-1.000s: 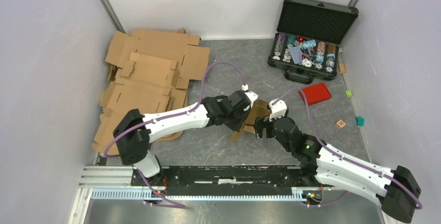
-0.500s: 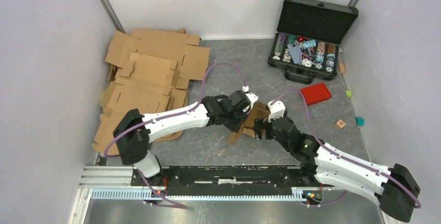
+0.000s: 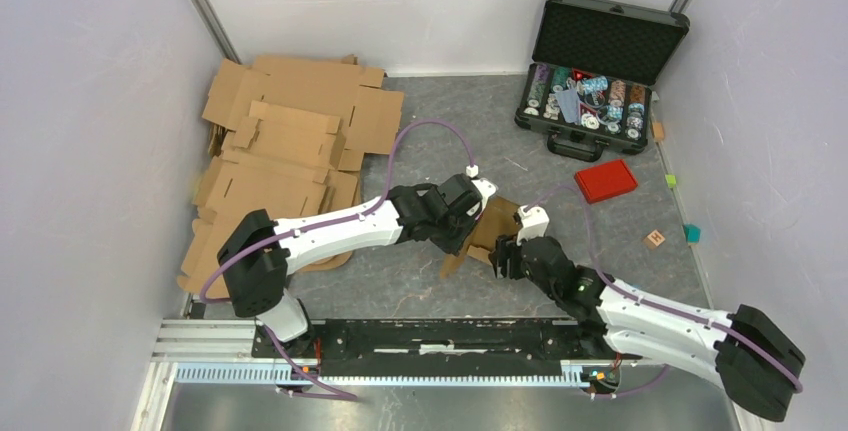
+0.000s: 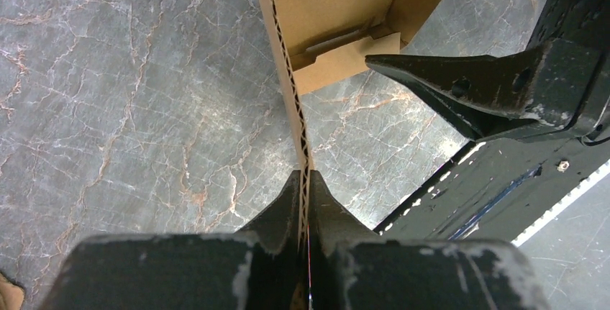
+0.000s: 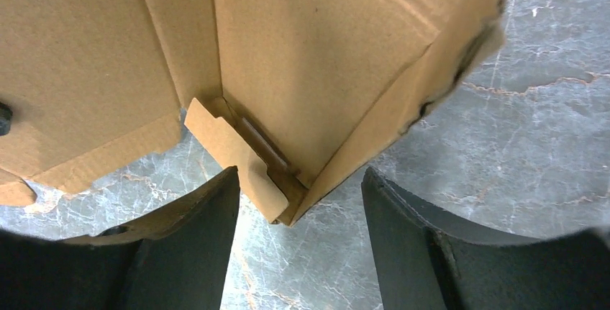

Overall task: Fold the paper box
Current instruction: Fold the paper box at the center of the board.

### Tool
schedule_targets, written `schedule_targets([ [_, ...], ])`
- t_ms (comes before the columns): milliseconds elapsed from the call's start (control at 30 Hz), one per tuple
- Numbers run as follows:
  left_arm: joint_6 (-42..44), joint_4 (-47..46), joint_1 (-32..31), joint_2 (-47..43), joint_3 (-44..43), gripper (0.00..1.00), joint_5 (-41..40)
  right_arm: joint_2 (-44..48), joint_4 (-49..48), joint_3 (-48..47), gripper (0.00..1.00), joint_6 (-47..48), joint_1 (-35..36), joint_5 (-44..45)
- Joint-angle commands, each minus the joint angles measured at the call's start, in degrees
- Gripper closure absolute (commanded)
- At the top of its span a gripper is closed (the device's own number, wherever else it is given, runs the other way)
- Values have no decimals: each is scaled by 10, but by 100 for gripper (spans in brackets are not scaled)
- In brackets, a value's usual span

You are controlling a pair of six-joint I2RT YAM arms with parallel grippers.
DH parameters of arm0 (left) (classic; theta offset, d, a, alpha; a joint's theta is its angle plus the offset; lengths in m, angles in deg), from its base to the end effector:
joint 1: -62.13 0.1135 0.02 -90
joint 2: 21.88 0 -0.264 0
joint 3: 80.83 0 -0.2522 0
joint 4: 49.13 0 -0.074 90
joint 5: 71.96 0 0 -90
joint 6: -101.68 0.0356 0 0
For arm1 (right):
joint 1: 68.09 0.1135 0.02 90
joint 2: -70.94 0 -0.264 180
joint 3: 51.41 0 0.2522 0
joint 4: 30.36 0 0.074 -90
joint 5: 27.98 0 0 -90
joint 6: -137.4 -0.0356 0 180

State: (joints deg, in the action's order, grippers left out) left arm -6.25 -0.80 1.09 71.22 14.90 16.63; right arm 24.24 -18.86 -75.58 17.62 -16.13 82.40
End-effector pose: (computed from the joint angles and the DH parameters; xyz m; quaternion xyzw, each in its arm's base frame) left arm 0.1668 -0.2996 0.2463 0.3491 0.8933 -0.1706 0.2257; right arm 0.1089 0.1191 0.1489 -0.0857 0.8689 0.1841 0.4515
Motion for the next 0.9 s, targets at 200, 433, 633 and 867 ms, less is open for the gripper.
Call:
schedule_targets([
  [200,-27,-43,0,-16,26,93,11,-65,-74,-3,37,-16,-2,7],
  [433,-35,-67,0,-27,44,92,11,-100,-74,-4,41,-10,0,12],
  [633,-37,-74,0,-27,47,92,33,-128,-55,-19,41,-4,11,35],
  [867,-39,-79,-1,-29,49,92,37,-152,-33,-40,42,0,35,70],
])
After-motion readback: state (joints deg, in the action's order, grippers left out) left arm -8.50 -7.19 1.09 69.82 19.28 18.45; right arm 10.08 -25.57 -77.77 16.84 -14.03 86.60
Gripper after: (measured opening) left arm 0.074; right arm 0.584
